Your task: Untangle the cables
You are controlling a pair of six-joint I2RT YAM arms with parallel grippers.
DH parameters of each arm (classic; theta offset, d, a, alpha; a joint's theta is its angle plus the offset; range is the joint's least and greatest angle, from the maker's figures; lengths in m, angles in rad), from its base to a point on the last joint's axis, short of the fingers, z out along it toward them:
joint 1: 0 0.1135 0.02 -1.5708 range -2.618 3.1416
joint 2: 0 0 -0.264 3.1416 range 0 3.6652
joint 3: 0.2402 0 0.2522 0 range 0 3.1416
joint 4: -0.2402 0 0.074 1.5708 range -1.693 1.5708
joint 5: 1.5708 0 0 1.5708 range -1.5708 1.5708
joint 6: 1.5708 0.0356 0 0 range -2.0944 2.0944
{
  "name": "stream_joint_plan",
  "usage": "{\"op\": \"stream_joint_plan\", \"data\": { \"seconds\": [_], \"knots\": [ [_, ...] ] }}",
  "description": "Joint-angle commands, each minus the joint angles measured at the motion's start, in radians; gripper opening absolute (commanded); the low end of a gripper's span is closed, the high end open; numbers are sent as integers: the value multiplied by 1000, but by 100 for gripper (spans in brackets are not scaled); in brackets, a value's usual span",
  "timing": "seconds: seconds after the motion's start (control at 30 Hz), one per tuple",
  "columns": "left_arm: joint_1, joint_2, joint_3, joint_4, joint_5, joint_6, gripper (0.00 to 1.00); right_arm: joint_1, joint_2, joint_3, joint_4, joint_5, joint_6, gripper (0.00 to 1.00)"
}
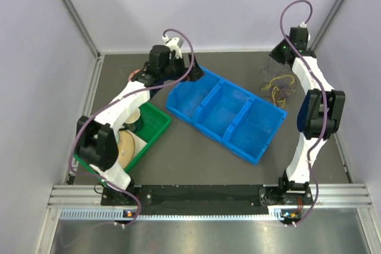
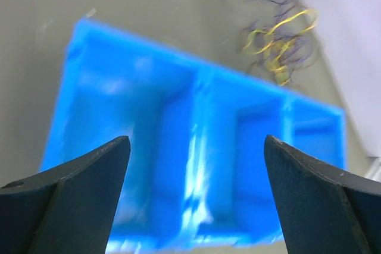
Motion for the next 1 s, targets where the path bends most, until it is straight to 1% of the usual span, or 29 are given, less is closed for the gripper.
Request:
{"op": "stream_joint_plan", "data": {
  "seconds": [0.0,0.03,0.07,0.1,0.13,0.17,0.2,0.23,0.3,0.37,0.5,0.7,0.77,0.8,0.83,0.87,0.9,0.93,0.97],
  "knots": [
    [-53,145,178,142,111,-76,99,32,-145,19,71,-58,26,0],
    [-66,173,206,160,126,-85,99,43,-174,-21,71,-66,37,0],
    [-79,233,236,175,146,-85,99,43,-190,-43,74,-81,49,0],
    [-102,262,303,177,152,-80,99,43,-202,-62,80,-94,63,0],
    [-110,290,337,177,163,-71,99,43,-217,-101,91,-107,92,0],
    [-116,313,364,176,177,-73,99,43,-233,-112,97,-144,107,0],
    [-122,351,393,227,194,-80,99,43,-240,-119,97,-157,127,0],
    [-126,367,404,244,202,-94,99,43,-245,-135,97,-164,138,0],
    [-132,400,433,243,209,-94,99,43,-254,-144,97,-184,153,0],
    [-132,399,436,234,203,-86,99,43,-254,-149,97,-177,152,0],
    [-132,358,376,252,200,-70,99,43,-237,-139,96,-164,152,0],
    [-138,379,393,277,206,-79,99,43,-224,-135,111,-226,213,0],
    [-144,384,396,277,206,-74,99,43,-224,-129,110,-203,209,0],
    [-146,381,393,272,202,-67,99,41,-217,-120,107,-186,168,0],
    [-146,379,392,266,199,-62,99,43,-207,-81,93,-160,132,10],
    [-147,376,388,260,195,-60,99,43,-170,-49,61,-85,103,46],
    [-147,371,382,246,186,-56,99,41,-138,-9,-29,-65,42,65],
    [-146,368,381,239,182,-50,99,37,-107,99,-88,-56,13,78],
    [-147,362,376,231,180,-45,99,35,-57,147,-143,-48,-12,92]
  ]
}}
